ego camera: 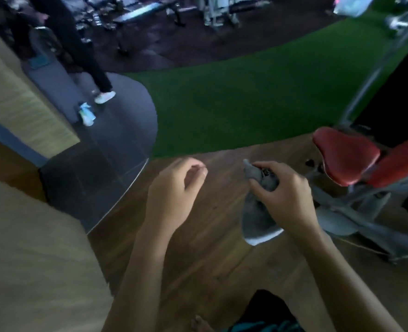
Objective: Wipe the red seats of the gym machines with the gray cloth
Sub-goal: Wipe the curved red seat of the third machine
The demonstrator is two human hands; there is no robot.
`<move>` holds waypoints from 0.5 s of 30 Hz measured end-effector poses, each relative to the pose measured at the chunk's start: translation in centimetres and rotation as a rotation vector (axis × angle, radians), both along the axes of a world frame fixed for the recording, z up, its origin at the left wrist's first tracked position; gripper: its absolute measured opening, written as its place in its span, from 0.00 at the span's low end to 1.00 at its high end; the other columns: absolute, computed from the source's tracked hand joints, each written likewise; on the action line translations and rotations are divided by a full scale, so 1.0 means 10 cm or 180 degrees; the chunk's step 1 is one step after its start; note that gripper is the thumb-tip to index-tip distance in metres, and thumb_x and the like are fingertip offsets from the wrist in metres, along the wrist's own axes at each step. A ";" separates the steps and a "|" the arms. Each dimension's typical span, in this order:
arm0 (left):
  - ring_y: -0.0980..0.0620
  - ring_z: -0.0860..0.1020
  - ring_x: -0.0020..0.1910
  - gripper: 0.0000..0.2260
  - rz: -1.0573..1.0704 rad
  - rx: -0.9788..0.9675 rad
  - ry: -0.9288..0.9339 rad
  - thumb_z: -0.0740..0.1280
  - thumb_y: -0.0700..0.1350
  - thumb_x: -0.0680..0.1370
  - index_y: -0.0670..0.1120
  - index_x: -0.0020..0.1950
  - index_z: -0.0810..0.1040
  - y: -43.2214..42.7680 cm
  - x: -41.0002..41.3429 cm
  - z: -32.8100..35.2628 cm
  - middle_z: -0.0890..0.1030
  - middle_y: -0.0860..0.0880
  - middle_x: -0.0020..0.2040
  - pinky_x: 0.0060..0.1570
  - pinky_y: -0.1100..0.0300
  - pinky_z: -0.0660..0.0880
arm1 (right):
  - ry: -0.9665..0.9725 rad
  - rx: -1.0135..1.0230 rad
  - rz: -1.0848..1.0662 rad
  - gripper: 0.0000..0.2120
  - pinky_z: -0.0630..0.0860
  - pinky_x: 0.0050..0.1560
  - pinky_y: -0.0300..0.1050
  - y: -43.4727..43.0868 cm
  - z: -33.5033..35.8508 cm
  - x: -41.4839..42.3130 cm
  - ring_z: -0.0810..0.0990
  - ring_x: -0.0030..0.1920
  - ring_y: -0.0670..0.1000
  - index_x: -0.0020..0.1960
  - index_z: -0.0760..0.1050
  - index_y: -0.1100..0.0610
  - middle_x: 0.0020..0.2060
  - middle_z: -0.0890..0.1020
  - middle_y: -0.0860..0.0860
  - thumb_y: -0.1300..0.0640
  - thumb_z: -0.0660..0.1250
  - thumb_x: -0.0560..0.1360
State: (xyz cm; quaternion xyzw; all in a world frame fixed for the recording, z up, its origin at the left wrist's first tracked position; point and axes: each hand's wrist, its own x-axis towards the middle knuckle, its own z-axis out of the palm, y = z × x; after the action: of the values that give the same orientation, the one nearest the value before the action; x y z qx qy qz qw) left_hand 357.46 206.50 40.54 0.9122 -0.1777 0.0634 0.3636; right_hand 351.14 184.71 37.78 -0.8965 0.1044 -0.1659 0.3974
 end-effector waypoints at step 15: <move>0.62 0.79 0.47 0.06 -0.1714 0.0364 0.0307 0.65 0.50 0.82 0.54 0.53 0.82 -2.22 2.65 -0.29 0.82 0.60 0.49 0.45 0.63 0.76 | 0.0032 0.0210 -0.2113 0.14 0.79 0.49 0.49 -1.70 -0.35 1.50 0.79 0.49 0.42 0.58 0.78 0.43 0.48 0.80 0.40 0.47 0.70 0.72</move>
State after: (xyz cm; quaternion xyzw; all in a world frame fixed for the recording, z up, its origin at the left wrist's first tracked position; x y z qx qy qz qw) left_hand 383.92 184.33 37.59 0.8532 -0.3996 -0.0891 0.3233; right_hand 366.15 167.70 34.32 -0.8010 0.3981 -0.2783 0.3500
